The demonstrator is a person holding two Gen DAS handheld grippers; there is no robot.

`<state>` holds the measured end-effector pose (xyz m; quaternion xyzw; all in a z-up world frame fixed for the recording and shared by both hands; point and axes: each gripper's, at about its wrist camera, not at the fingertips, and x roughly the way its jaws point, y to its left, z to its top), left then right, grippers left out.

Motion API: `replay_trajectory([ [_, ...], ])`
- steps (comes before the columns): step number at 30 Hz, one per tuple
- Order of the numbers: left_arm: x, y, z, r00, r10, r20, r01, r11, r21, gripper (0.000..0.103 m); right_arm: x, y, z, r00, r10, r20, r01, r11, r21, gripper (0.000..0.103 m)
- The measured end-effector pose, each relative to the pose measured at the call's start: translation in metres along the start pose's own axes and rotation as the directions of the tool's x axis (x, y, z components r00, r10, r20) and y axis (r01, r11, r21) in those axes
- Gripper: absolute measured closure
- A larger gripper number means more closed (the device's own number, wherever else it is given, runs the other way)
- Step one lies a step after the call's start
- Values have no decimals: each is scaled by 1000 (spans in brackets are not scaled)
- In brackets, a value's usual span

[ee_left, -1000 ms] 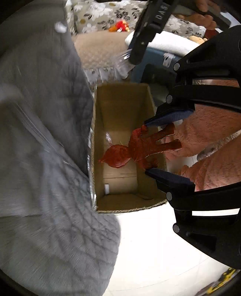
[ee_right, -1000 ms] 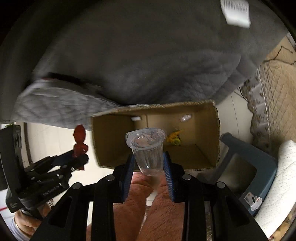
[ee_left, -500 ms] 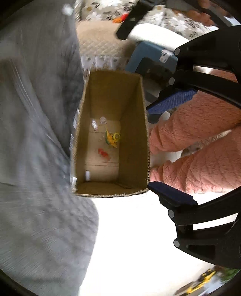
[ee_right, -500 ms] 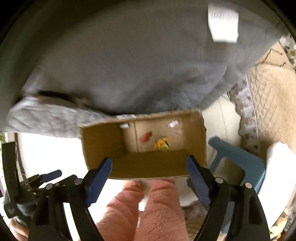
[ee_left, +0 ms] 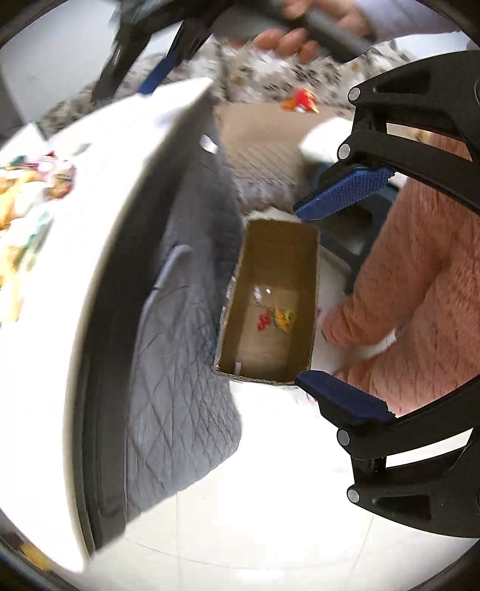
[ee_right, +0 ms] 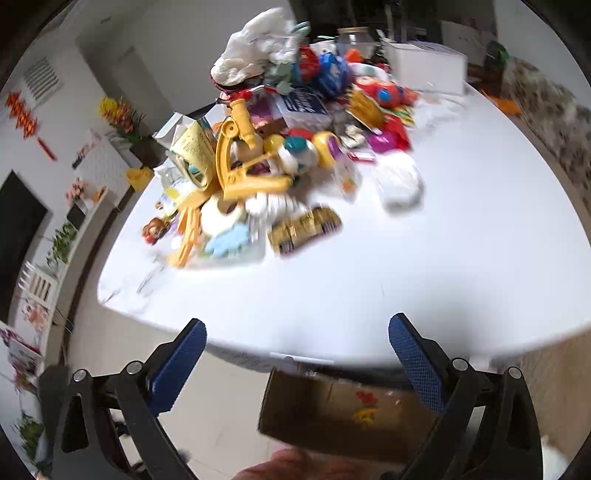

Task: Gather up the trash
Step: 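Lower both tools over the floor box and release the cup and figure, then grasp the gold toy car with the right tool while the left tool grasps the green-yellow carton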

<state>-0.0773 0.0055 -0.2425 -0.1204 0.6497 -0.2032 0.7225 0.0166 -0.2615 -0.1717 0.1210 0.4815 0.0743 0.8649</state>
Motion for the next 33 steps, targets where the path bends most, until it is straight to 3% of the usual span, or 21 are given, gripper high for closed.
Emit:
replay_trajectory([
  [7,-36,10,-9,995,28,96,-22,998,-60,21,41,4,42,998,-47,-41,44,997,-70,6],
  [12,-51,30,-17,990,63,123,-46,989,-139,21,63,8,49,995,-59,-85,47,989,-143,10],
  [15,-55,43,-22,989,78,127,-53,980,-192,21,78,10,53,990,-85,-115,59,975,-213,17],
  [19,-58,54,-31,988,98,122,-66,968,-243,21,94,13,60,984,-125,-127,84,953,-291,34],
  [25,-61,58,-32,987,105,124,-69,962,-266,21,95,11,64,984,-133,-123,92,951,-294,35],
  [33,-71,40,11,980,88,179,-55,982,-182,21,29,-4,46,998,53,-31,-56,994,-90,35],
])
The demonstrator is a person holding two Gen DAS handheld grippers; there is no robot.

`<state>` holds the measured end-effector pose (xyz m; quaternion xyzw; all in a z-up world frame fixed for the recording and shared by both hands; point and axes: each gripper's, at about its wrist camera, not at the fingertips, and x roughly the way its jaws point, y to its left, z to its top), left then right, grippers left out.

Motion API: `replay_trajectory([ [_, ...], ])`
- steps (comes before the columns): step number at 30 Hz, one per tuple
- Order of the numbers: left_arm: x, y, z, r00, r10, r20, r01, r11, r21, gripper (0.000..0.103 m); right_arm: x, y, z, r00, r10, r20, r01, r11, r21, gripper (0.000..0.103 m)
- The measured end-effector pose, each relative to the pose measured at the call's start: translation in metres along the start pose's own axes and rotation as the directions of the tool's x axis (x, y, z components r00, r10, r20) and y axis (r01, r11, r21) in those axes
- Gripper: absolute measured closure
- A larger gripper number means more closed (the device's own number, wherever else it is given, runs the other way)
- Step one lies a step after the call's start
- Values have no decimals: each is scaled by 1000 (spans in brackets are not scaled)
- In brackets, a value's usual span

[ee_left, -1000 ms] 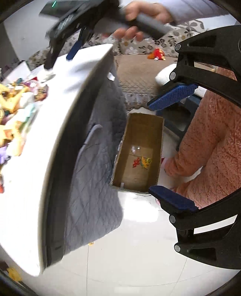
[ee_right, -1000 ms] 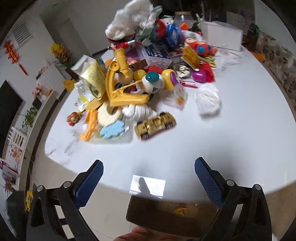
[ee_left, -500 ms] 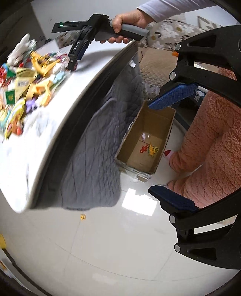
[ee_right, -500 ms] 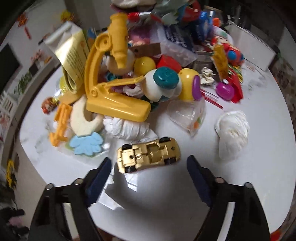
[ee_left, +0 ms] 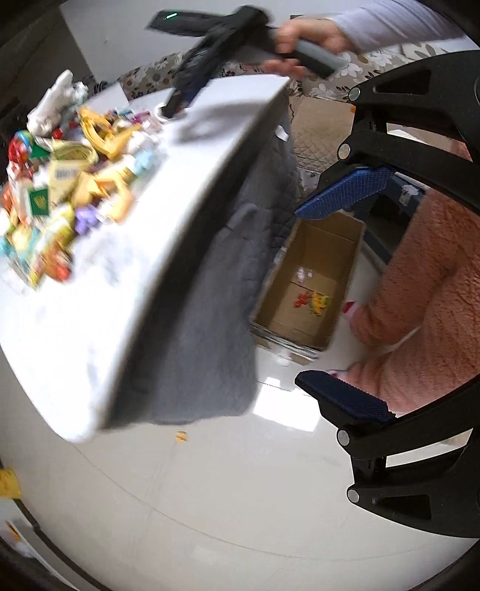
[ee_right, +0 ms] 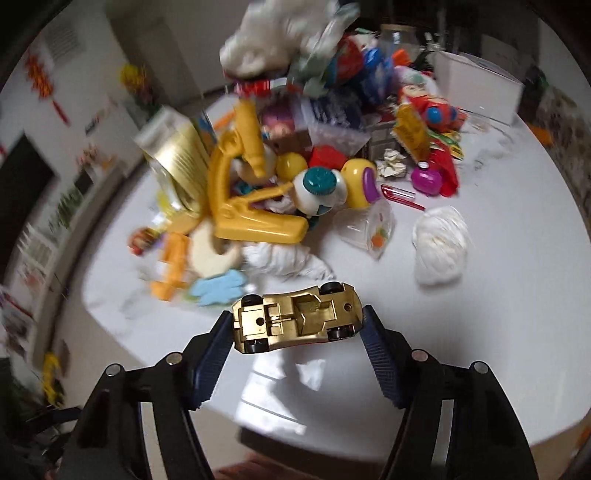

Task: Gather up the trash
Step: 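Grasp the gold toy car with the right tool while the left tool grasps the green-yellow carton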

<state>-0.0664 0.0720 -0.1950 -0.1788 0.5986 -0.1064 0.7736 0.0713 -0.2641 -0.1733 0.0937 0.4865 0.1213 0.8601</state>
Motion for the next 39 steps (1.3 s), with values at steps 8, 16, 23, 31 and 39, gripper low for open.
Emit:
replay_trajectory([
  [8,-5,-83,106,986,-47,160,14,979,202,21,-76,6,-25,989,65,133,-79,991,106,35],
  [16,35,-157,203,972,-13,234,-57,955,292,21,-117,0,-54,983,38,181,-68,984,166,35],
  [23,59,-159,224,975,83,204,-143,944,299,72,-127,-4,-78,981,32,189,-77,970,232,35],
  [31,0,-167,191,958,26,285,-135,919,370,72,-128,9,-79,979,61,196,-103,972,213,35],
  [39,-53,-126,98,953,-10,304,-116,911,397,72,-115,27,-85,987,82,139,-103,983,151,35],
])
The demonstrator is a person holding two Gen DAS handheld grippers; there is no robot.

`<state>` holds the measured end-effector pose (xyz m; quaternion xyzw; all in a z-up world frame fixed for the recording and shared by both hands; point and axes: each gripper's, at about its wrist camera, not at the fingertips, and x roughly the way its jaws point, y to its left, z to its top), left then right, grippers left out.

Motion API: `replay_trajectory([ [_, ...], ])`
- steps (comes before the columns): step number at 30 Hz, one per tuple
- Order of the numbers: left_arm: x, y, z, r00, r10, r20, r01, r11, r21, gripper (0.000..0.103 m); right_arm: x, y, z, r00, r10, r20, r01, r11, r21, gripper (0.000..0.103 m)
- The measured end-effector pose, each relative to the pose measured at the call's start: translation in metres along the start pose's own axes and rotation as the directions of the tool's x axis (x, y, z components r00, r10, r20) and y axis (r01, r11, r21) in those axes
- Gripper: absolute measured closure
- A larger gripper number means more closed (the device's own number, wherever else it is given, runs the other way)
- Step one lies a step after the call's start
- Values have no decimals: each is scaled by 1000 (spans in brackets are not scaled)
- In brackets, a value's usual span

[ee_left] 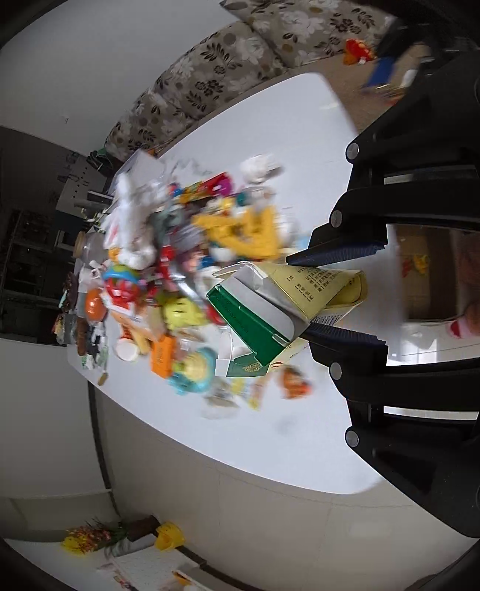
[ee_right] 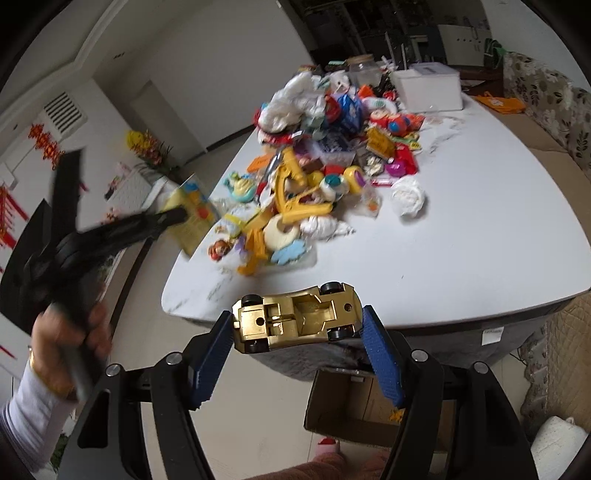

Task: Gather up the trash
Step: 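Grasp the gold toy car with the right tool while the left tool grasps the green-yellow carton, then move both tools over the floor box and open them to drop the items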

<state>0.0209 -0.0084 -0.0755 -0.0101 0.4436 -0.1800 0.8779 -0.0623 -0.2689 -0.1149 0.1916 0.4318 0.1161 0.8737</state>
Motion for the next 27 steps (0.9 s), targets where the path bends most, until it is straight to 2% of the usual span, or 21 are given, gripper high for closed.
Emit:
replay_trajectory([
  [3,-12,1,-39,1000,4,-29,-4,1000,8,72,8,1,-9,999,-6,-38,6,1000,-6,35],
  [6,-11,3,-88,993,-3,-116,3,1000,-3,72,21,-2,-24,996,-11,-92,12,1000,1,35],
  [9,4,3,-128,979,-22,-201,19,1000,-16,72,34,-7,-41,989,-24,-144,25,1000,5,35],
  [12,40,2,-172,950,-33,-310,23,999,-34,72,52,-20,-64,976,-38,-216,43,999,20,35],
  [13,58,2,-188,933,-43,-358,25,998,-54,72,59,-24,-73,969,-47,-241,54,998,23,35],
  [16,103,0,-226,888,-68,-454,22,994,-104,72,84,-45,-104,941,-83,-329,98,995,30,35],
  [22,192,-15,-279,812,-81,-578,23,994,-107,72,146,-98,-164,865,-150,-478,204,977,61,35],
  [25,233,-18,-295,789,-57,-612,3,996,-89,71,180,-124,-184,839,-180,-514,248,966,66,35],
  [27,253,-19,-301,782,-37,-622,-19,996,-82,69,204,-144,-194,824,-196,-532,280,957,81,35],
])
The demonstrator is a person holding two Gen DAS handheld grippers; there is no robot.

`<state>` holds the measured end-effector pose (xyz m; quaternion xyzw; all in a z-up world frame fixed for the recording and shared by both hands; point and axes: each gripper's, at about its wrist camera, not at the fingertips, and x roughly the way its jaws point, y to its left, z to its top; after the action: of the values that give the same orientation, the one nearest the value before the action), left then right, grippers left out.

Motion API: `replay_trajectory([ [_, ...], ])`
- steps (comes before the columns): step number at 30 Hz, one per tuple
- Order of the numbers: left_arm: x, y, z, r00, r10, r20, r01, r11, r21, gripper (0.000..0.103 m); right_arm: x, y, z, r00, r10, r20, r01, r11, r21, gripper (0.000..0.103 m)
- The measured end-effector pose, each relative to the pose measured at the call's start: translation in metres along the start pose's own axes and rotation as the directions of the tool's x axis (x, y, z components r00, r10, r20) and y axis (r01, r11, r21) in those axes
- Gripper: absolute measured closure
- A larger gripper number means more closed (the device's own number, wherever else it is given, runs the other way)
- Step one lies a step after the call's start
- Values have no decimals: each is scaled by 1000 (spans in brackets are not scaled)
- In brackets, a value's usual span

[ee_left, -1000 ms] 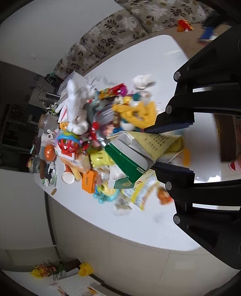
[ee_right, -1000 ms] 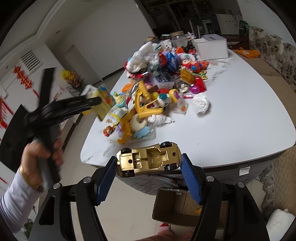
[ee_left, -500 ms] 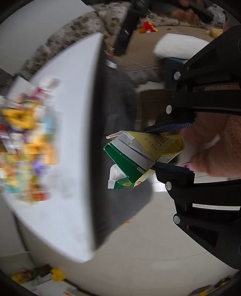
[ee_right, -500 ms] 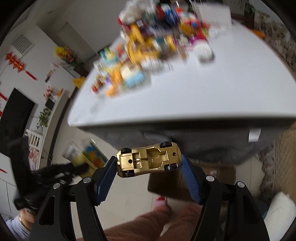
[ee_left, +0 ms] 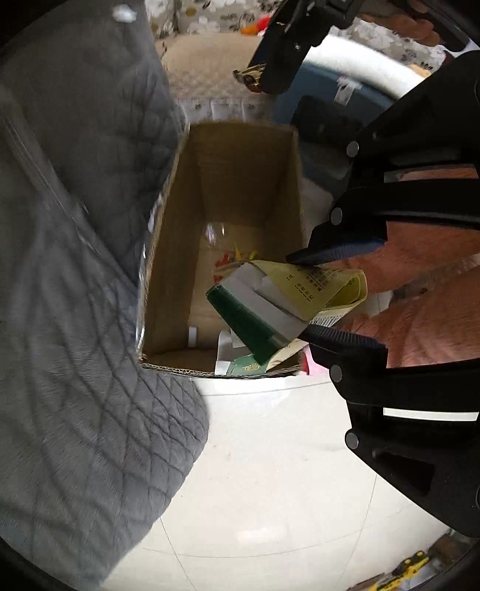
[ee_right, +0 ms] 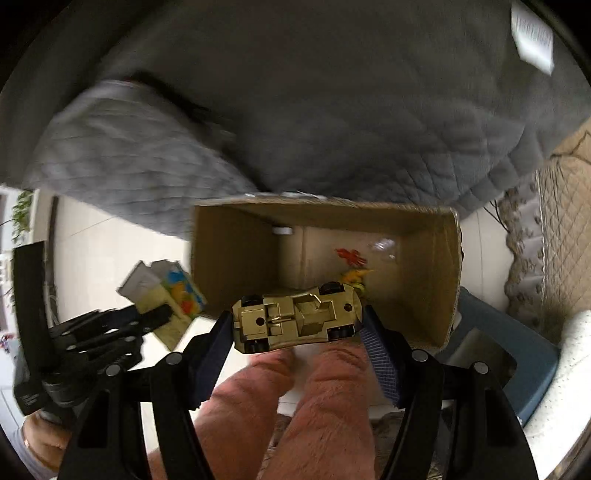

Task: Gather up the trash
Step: 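Move both tools over the floor box and open them to drop the items, then grasp the white crumpled plastic bag with the right tool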

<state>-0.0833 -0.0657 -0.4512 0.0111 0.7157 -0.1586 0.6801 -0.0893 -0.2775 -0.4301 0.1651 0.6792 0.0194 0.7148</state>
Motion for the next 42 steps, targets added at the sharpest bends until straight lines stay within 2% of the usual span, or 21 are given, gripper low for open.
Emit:
replay_trajectory([
  [1,12,-2,7,1000,9,-5,-9,1000,-5,68,10,-6,3,1000,4,-7,-4,1000,15,35],
  [2,19,0,12,1000,8,-14,-8,1000,-7,61,24,-14,7,1000,2,-26,-1,999,35,34],
  [3,25,2,16,1000,8,-24,-8,1000,-11,54,34,-19,9,999,-11,-43,13,999,46,28],
  [4,31,4,21,1000,16,-27,-16,1000,-15,40,41,-21,13,998,-20,-58,23,998,53,20],
  [5,33,5,25,999,26,-22,-26,999,-19,34,46,-24,16,997,-31,-65,35,998,57,19],
  [9,31,9,32,999,34,-22,-34,999,-39,32,40,-28,24,997,-58,-48,60,997,52,18],
  [15,4,7,30,1000,23,-16,-23,1000,-15,32,2,-24,29,1000,-8,-30,10,998,66,18],
  [18,-23,5,22,1000,11,-14,-10,1000,9,32,-22,-17,26,1000,27,-9,-26,998,59,18],
  [22,-80,4,9,999,12,43,-14,999,33,32,-71,5,22,997,74,35,-74,997,18,18],
  [25,-123,6,1,996,9,93,-12,999,31,32,-122,23,24,986,123,109,-120,992,-41,18],
  [27,-152,7,-3,991,-5,136,2,1000,19,24,-160,35,32,972,151,179,-136,986,-93,18],
  [30,-182,6,-6,980,-20,198,17,1000,19,23,-212,44,57,937,167,305,-129,981,-142,14],
  [32,-200,6,-6,972,-15,235,9,1000,25,23,-239,45,85,905,177,388,-130,981,-144,12],
  [35,-226,7,-9,956,-5,293,1,1000,14,23,-259,45,133,864,129,486,-84,990,-113,9],
  [36,-232,9,-10,952,-3,307,1,1000,7,23,-260,45,151,858,113,501,-75,993,-95,9],
  [39,-251,15,-15,939,2,343,8,1000,-29,23,-253,44,199,859,45,510,-36,999,-28,9],
  [42,-263,28,-19,928,27,370,10,995,-99,23,-236,49,240,878,-59,476,62,998,10,9],
])
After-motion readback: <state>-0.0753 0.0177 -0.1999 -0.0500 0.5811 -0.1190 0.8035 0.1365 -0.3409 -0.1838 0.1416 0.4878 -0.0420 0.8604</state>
